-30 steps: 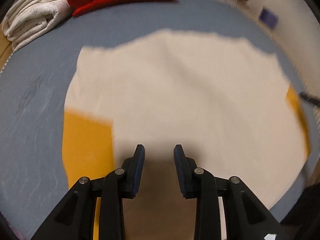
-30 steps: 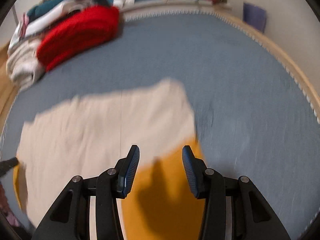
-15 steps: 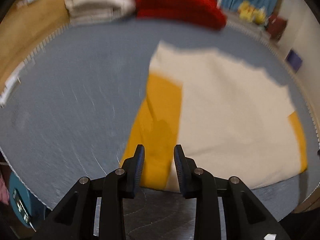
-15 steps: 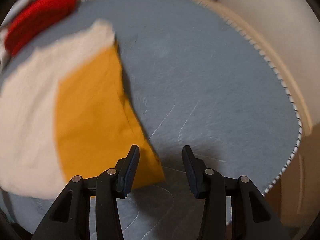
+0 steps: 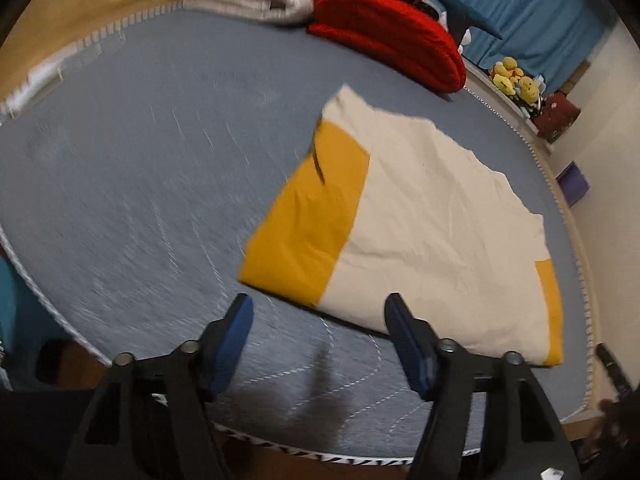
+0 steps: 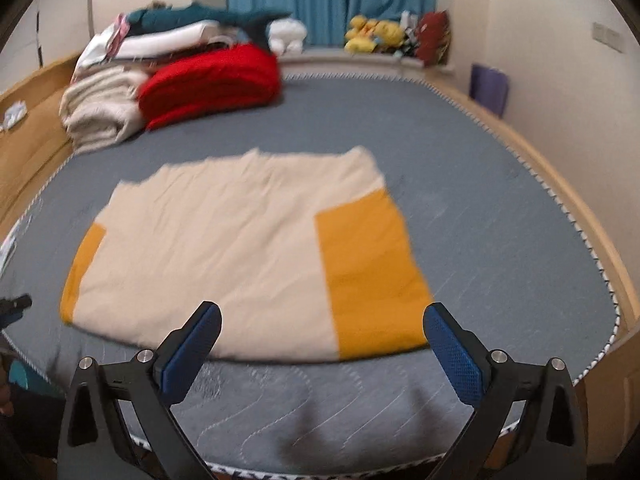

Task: Fold large clothes
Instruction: 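Grasp the orange panel edge of the jacket with the left tool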

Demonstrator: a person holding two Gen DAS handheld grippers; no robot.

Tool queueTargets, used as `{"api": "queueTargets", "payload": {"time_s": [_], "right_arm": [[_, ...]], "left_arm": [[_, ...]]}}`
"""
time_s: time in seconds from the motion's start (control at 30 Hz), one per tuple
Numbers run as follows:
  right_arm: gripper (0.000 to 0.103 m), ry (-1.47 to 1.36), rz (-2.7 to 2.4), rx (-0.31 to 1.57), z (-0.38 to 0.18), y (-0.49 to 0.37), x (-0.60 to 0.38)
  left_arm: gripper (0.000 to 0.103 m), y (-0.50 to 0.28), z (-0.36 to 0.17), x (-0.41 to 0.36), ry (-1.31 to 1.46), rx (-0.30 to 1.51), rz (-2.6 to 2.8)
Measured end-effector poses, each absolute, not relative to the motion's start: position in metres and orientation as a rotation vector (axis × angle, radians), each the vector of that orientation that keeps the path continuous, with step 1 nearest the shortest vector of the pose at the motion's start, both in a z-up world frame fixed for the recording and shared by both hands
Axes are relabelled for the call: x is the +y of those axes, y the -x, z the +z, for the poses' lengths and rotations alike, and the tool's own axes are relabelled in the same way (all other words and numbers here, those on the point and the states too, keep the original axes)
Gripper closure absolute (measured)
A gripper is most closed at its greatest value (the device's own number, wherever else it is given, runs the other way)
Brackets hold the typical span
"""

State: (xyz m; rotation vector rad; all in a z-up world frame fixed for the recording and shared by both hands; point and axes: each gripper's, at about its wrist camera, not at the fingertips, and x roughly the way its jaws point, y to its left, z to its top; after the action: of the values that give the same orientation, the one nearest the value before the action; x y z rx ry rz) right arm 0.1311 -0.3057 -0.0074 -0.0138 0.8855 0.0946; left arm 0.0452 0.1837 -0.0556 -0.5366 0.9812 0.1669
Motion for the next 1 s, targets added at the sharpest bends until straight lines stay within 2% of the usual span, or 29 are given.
{"api": "queueTargets", "payload": {"time_s": [0.07, 0.2, 0.33, 0.67, 0.83, 0.9, 1.0], "right_arm": [[0.002, 0.030, 0.093, 0.892, -0.017, -0.138, -0.300], [0.004, 0.031, 0.099, 0.874, -0.019, -0.144, -0.292], [0.012, 0.028, 0.145, 0.878, -0.020, -0.150, -0.284], [0.016, 0.026, 0.222, 0.873, -0.023, -0.154, -0.267], [0.017, 0.041, 0.259, 0.865, -0.024, -0.150, -0.260], [0.017, 0.049, 0.273, 0.865, -0.026, -0.149, -0.257], [0.017, 0.047, 0.298, 0.864, -0.026, -0.150, -0.255]], "left_arm": [[0.051, -0.046, -0.079, 0.191, 0.655, 0.992, 0.160], [0.052, -0.056, -0.113, 0.196, 0.829, 1.023, 0.159], [0.052, -0.061, -0.137, 0.199, 0.884, 1.048, 0.188], [0.038, -0.083, -0.143, 0.203, 0.931, 0.923, 0.186], [0.038, -0.095, -0.146, 0.201, 0.915, 0.857, 0.176], [0.039, -0.100, -0.146, 0.201, 0.937, 0.838, 0.159], [0.058, -0.110, -0.147, 0.198, 0.963, 0.845, 0.128]]}}
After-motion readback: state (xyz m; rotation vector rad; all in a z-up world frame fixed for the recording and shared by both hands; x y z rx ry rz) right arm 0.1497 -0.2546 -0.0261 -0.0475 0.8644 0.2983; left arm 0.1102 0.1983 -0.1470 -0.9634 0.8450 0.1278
